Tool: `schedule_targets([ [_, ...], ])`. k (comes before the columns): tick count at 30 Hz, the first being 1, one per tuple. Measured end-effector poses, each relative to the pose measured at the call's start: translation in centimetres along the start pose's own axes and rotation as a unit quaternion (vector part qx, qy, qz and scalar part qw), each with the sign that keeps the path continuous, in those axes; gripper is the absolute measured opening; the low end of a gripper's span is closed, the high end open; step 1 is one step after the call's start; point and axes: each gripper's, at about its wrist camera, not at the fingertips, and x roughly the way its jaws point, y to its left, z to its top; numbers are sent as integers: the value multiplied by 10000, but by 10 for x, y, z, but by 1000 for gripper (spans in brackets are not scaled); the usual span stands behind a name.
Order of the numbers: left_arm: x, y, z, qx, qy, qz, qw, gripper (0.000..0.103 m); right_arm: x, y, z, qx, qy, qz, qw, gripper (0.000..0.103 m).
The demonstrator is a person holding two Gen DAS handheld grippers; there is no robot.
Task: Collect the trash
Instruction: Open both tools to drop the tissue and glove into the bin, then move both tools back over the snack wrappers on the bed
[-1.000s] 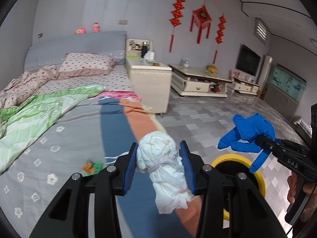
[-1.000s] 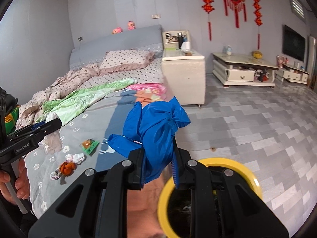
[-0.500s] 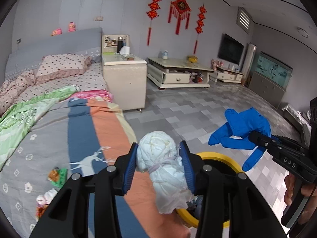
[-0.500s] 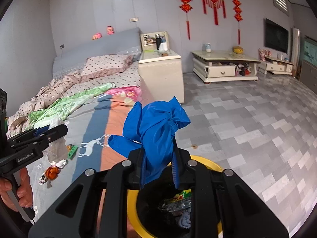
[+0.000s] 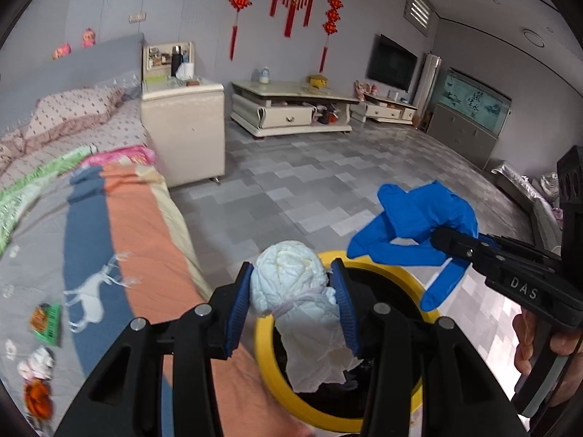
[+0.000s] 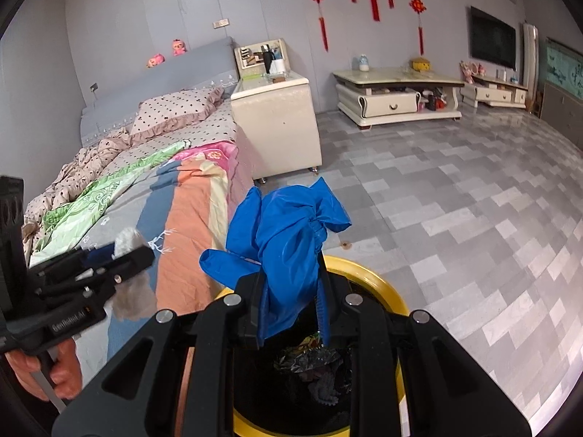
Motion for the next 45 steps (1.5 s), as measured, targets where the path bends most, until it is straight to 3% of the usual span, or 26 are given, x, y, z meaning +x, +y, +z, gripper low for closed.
schedule_targets([
  [11, 34, -17, -17, 21, 245, -224, 9994, 43, 22, -32, -9, 436, 191, 57, 9988, 25],
  [22, 29, -10, -26, 12, 267, -136, 9995, 71, 16, -37, -12, 616, 125, -216, 9978, 45],
  [31, 12, 24, -35, -176, 148, 169, 9996, 85, 11, -29, -16, 675, 72, -230, 9974, 64],
  [39, -13, 82, -49, -503, 76, 633, 9967, 86, 16, 10, -15, 375, 25, 96, 9992, 68],
  [45, -47, 119, -59, -622, -81, 946, 9935, 86, 27, 56, -9, 161, 32, 567, 9983, 80],
])
